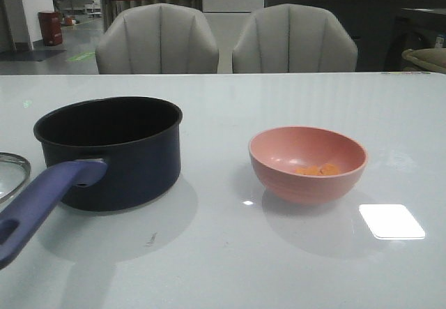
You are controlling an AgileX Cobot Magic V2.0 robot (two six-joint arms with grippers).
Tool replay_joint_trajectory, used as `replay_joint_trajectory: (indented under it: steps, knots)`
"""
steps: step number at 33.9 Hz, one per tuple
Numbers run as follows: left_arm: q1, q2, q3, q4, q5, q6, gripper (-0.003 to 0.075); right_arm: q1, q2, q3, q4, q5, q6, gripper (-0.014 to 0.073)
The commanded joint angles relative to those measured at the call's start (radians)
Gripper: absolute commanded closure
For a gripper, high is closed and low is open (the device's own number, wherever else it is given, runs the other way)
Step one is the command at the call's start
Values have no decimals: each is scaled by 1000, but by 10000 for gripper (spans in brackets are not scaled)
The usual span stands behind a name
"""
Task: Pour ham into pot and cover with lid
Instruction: 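Reach the right gripper to the pink bowl rim and grasp it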
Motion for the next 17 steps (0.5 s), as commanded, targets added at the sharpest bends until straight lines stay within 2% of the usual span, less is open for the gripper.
replay_joint_trajectory:
  steps: [1, 9, 14, 17]
  knots:
    - [-9, -96, 20, -6, -86, -2, 104, -6, -18, -4, -9, -88, -8, 444]
    - [-9, -223, 88, -6, -103, -2, 104, -6, -18, -4, -9, -94, -8, 444]
    - [-9, -223, 88, -6, -90, -2, 104, -6, -15, -11, -3, -190, -8, 444]
    - [-9, -223, 88, -6, -90, -2, 104, -6, 35, -78, 44, -80, -7, 444]
